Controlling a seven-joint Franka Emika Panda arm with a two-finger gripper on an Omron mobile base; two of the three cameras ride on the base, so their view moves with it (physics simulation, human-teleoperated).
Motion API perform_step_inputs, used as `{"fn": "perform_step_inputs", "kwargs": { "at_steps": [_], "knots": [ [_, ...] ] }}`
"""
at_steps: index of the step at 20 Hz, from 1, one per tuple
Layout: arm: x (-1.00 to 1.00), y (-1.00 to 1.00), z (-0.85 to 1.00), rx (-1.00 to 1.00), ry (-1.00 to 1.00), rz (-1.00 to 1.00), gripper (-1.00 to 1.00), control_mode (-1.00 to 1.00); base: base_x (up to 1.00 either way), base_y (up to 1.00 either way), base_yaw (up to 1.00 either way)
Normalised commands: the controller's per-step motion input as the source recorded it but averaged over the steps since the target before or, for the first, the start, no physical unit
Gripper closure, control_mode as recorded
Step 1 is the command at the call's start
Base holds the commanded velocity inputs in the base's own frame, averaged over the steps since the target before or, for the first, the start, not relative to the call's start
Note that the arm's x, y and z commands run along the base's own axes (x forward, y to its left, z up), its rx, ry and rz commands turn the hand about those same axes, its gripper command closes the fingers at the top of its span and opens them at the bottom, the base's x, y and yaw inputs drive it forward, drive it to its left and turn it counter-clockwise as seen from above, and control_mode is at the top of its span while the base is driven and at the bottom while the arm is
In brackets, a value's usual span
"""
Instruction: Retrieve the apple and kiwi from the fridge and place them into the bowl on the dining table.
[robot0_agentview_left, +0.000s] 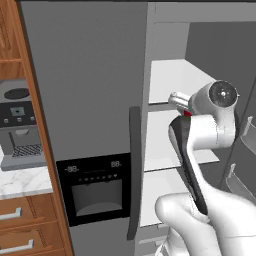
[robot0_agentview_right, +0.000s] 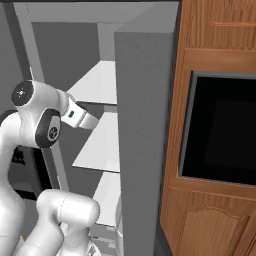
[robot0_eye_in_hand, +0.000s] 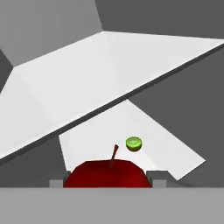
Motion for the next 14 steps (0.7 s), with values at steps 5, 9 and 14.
{"fn": "perform_step_inputs", "kwargs": {
  "at_steps": [5,9,14],
  "knots": [
    [-1.0,0.11,-0.1,0.23,-0.45,0.0,1.0,-1.0,0.0,0.0,0.0],
    [-1.0,-0.04,0.04,0.3,-0.31,0.06,1.0,-1.0,0.0,0.0,0.0],
    [-0.96,-0.12,0.2,0.19,-0.09,0.1,1.0,-1.0,0.0,0.0,0.0]
  ]
}}
